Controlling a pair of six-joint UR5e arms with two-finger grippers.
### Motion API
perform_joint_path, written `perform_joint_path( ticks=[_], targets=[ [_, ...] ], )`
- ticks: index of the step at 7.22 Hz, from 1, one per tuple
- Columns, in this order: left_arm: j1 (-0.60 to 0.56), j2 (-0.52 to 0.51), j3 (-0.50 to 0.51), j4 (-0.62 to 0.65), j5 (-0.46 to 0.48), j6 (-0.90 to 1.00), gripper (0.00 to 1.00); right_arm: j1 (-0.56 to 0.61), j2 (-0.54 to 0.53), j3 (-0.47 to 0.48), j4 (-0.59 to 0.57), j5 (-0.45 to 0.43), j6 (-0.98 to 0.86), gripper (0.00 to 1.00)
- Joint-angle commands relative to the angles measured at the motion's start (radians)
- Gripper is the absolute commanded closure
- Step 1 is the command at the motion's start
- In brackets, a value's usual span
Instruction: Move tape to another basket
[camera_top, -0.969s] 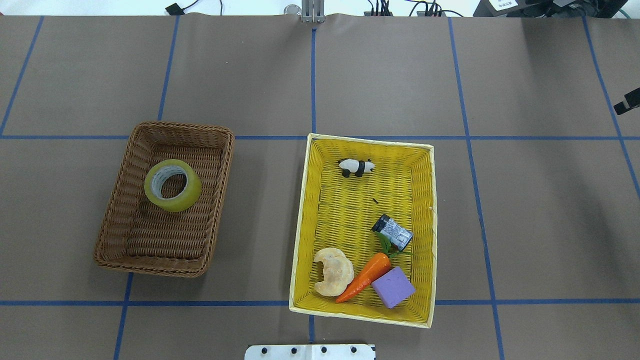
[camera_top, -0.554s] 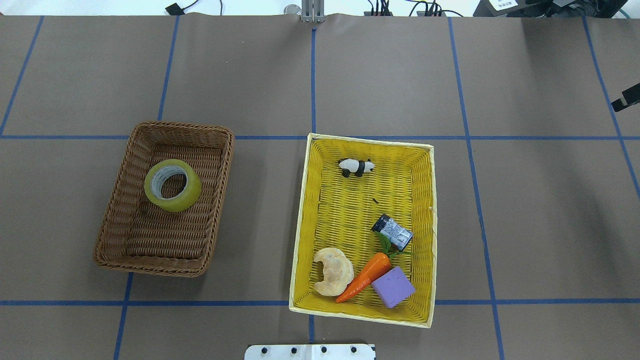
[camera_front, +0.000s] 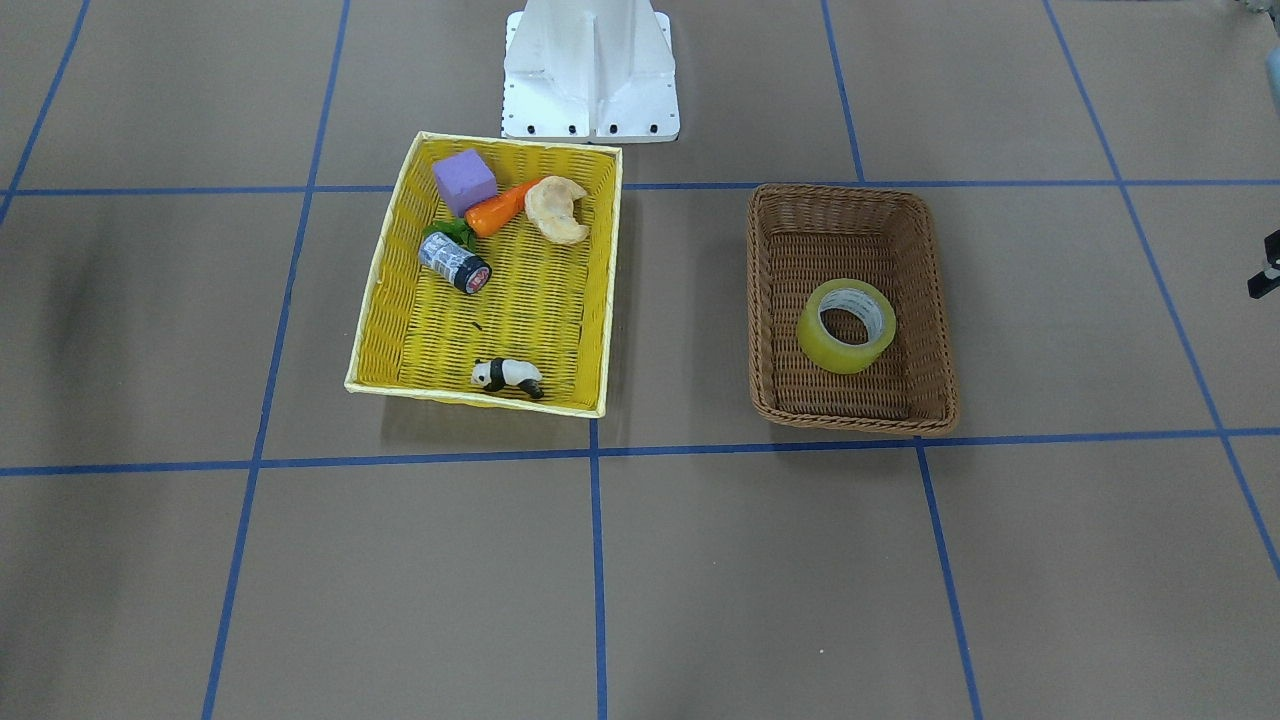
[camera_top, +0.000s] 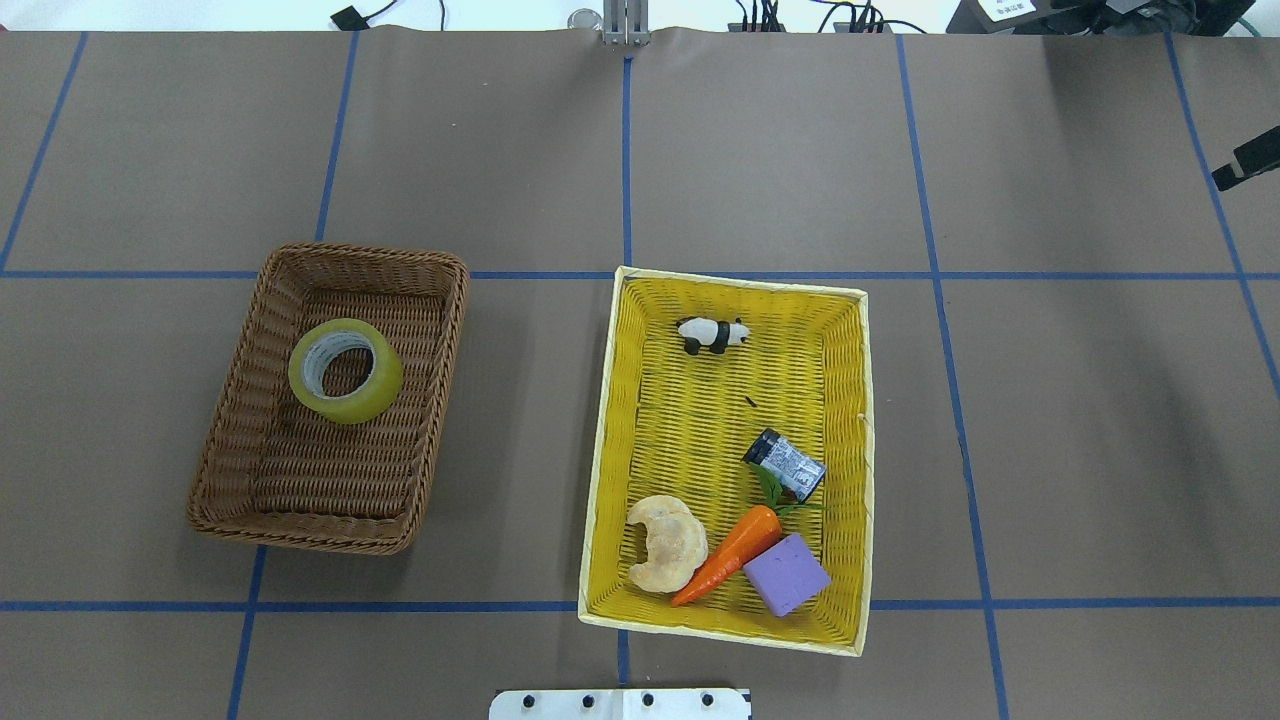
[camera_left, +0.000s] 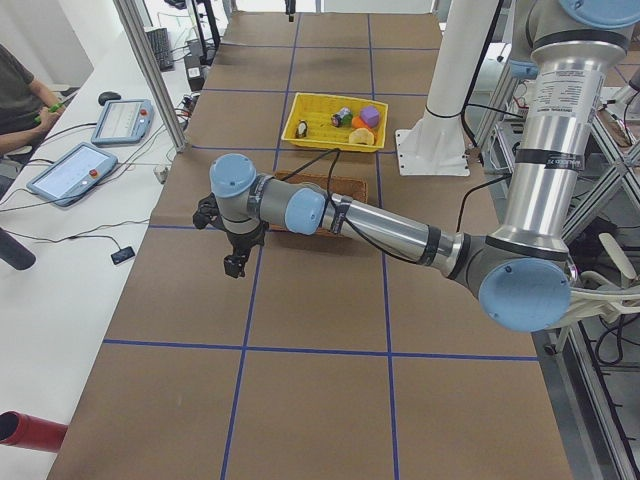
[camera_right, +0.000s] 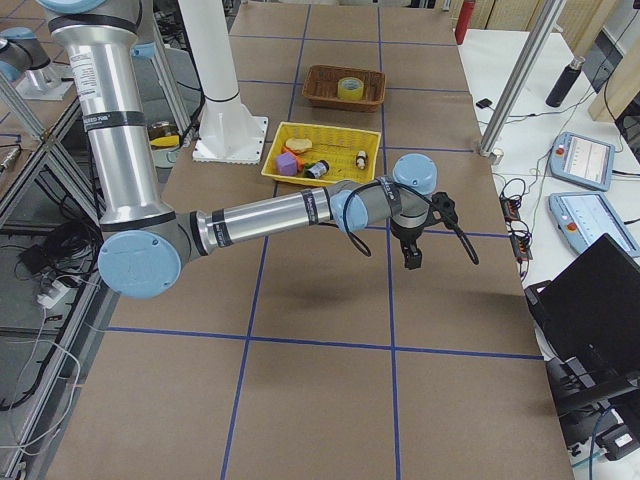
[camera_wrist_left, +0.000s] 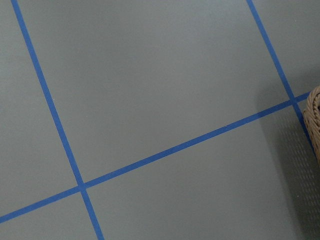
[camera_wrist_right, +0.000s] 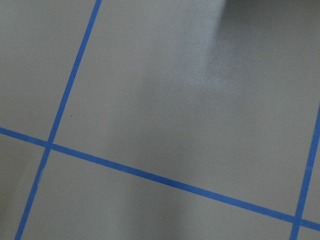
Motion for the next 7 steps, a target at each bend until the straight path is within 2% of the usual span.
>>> perform_joint_path(
  ticks=[1,2,3,6,7],
  targets=[
    [0.0,-0.007,0.005,-0.001,0.0,0.003,0.02,0.018,0.001,-0.012,-0.006,0.003,-0.001,0.0],
    [0.0,-0.007,0.002,-0.003,0.0,0.003,0.02,0.01,0.002,-0.028,-0.019,-0.009,-0.015,0.0],
    [0.0,-0.031,0.021,0.0,0.0,0.0,0.02,0.009,0.048,-0.066,-0.024,-0.01,-0.015,0.0],
    [0.0,-0.055,0.038,-0.001,-0.001,0.0,0.02,0.007,0.061,-0.071,-0.058,-0.013,-0.014,0.0],
    [0.0,-0.058,0.032,0.0,-0.001,-0.001,0.02,0.004,0.064,-0.098,-0.056,-0.013,-0.015,0.0]
  ],
)
